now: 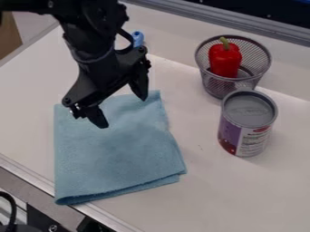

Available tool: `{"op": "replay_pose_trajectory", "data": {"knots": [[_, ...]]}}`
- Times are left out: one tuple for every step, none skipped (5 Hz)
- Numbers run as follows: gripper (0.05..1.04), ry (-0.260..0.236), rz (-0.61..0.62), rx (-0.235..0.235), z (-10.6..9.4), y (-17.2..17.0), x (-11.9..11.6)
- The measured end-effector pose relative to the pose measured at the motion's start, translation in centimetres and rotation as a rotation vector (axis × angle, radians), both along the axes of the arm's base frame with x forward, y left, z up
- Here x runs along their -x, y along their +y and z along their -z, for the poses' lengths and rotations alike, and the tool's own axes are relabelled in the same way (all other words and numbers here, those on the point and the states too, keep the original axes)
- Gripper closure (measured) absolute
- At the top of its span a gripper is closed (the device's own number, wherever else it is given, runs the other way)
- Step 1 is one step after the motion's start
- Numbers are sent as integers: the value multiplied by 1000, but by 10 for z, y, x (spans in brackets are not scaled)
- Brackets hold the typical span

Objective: Moved the blue towel downward of the table

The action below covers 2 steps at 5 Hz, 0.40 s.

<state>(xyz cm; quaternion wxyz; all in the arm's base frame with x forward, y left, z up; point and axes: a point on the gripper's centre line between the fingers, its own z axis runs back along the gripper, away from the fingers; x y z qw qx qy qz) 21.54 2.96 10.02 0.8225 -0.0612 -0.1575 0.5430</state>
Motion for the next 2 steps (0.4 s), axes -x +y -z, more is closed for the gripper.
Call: {"op": "replay_pose_trajectory", "data": {"knots": [[83, 7, 224, -49, -2, 7, 0], [83, -22, 479, -83, -5, 24, -3]]}}
